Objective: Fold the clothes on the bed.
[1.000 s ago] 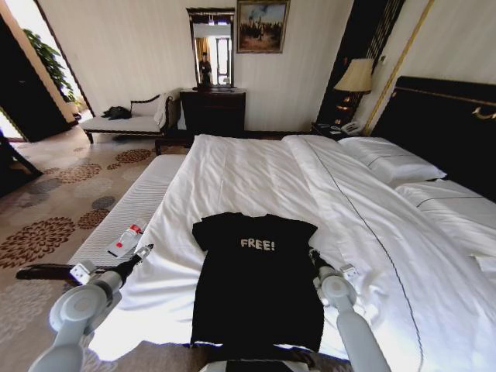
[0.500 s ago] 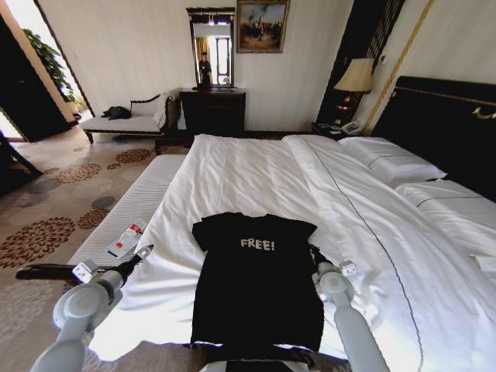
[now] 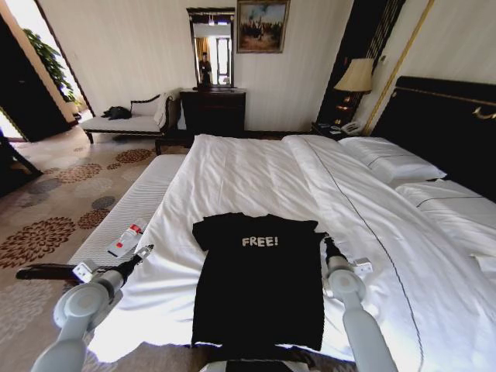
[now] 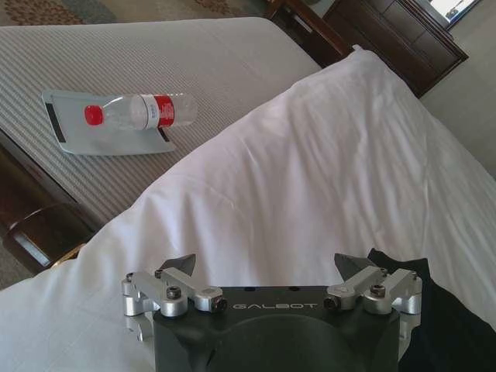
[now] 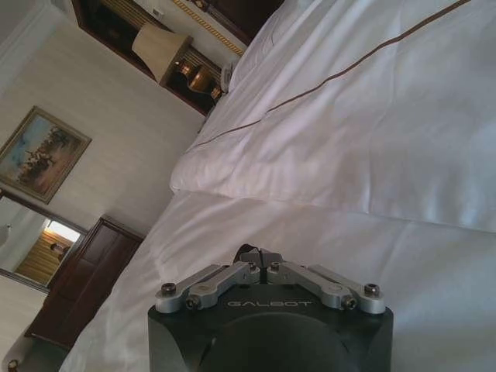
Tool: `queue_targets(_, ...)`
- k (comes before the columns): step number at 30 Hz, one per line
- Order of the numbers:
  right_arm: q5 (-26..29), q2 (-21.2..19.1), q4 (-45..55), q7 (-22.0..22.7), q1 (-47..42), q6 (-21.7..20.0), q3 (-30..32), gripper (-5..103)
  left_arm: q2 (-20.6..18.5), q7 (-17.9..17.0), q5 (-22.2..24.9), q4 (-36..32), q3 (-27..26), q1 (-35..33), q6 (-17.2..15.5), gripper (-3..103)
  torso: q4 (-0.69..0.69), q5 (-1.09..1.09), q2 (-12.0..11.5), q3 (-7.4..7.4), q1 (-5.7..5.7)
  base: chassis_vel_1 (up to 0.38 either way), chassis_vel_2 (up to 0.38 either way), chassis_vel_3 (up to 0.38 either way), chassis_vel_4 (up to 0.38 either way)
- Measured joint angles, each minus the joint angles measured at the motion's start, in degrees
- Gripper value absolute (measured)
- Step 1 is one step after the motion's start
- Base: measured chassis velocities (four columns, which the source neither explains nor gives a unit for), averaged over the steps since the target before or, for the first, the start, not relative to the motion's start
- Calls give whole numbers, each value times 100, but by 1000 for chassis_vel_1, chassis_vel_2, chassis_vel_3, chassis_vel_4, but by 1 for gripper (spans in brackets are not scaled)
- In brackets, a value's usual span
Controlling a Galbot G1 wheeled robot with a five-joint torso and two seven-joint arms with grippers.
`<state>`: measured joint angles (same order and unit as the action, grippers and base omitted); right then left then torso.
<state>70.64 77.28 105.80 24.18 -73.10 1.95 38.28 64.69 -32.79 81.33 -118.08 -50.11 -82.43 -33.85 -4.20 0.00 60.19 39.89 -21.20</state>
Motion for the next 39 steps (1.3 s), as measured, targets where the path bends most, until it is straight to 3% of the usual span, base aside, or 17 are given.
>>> queue_targets(6, -432, 60, -38, -236, -144, 136, -185, 0, 12, 1, -34, 5, 17, -1, 0, 100, -1, -1, 0, 0, 0, 0, 0, 0, 0)
queue_targets(8, -1015, 11, -195, -616, -111, 403, -516, 0, 16, 7, -67, 7, 19, -14, 5, 100, 0, 0, 0, 0, 0, 0, 0, 0, 0)
queue_targets(17, -2299, -32, -513, -1537, -74, 1085, -1464, 0, 30, 26, -95, 54, 4, -44, 24, 100, 0, -1, 0, 0, 0, 0, 0, 0, 0)
queue_targets(20, -3325, -18, -800, -2103, -274, 1530, -2170, 0, 21, 31, -97, 111, -25, -45, 42, 100, 1, 0, 1, 0, 0, 0, 0, 0, 0)
queue_targets(25, -4083, -38, -1107, -2168, -426, 1698, -2570, -1, 24, 33, -97, 122, -33, -46, 48, 100, 0, 0, 1, -1, 0, 0, 0, 0, 0)
queue_targets(26, -4246, -36, -1201, -2154, -446, 1733, -2627, 4, 29, 33, -97, 123, -40, -52, 49, 100, 0, 0, 1, 0, 0, 0, 0, 0, 0)
queue_targets(29, -4353, -33, -1239, -2137, -466, 1759, -2649, 4, 32, 36, -97, 123, -53, -66, 58, 100, 0, 0, 1, 0, 0, 0, 0, 0, 0)
queue_targets(31, -4371, -42, -1191, -2127, -491, 1778, -2648, 20, 33, 40, -97, 129, -64, -80, 73, 100, 0, 0, 0, 0, 0, 0, 0, 0, 0)
queue_targets(36, -4289, -89, -908, -2104, -508, 1814, -2573, 37, 41, 46, -108, 147, -68, -96, 90, 100, 0, 0, 1, 0, 0, 0, 0, 0, 0)
queue_targets(38, -3819, -115, -627, -1943, -437, 1658, -2483, 47, 52, 48, -127, 148, -61, -97, 95, 100, 0, 0, 1, 0, 0, 0, 0, 0, 0)
queue_targets(39, -3685, -120, -583, -1884, -414, 1599, -2468, 47, 53, 48, -132, 148, -57, -98, 95, 100, 0, -1, 1, 0, 0, 0, 0, 0, 0)
